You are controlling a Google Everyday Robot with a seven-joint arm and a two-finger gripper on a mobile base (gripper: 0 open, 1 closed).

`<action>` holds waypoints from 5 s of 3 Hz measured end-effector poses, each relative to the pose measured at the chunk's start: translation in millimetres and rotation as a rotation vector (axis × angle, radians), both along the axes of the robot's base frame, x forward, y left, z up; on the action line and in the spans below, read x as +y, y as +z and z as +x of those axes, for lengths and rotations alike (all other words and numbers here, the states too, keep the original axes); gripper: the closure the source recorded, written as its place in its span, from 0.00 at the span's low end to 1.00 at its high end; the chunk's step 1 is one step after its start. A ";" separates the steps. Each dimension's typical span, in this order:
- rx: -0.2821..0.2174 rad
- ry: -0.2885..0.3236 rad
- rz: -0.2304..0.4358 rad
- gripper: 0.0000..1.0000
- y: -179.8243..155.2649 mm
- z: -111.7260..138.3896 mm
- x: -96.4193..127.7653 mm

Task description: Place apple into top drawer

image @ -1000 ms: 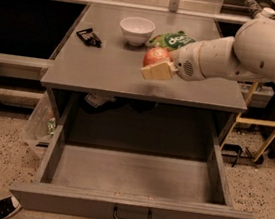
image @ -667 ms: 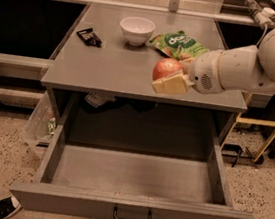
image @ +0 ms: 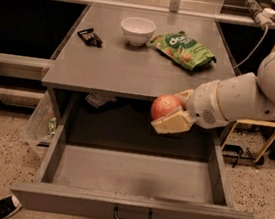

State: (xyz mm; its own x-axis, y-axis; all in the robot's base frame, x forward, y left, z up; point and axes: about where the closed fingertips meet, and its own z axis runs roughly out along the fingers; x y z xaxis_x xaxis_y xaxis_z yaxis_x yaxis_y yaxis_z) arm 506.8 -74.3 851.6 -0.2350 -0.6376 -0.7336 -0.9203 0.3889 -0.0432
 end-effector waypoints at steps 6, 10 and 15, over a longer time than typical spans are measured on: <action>0.090 0.383 -0.174 1.00 -166.7 -17.4 58.6; 0.033 0.513 -0.136 0.12 -233.2 -9.8 63.6; -0.035 0.202 -0.101 0.00 -160.7 -18.6 -20.6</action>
Offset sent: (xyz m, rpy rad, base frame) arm -0.0189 0.0187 -0.0327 -0.1131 0.0379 0.0051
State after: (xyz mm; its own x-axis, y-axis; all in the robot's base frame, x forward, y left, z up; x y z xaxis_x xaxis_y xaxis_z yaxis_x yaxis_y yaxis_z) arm 488.2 -94.9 690.9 -0.0709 -0.7400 -0.6689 -0.9763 0.1891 -0.1058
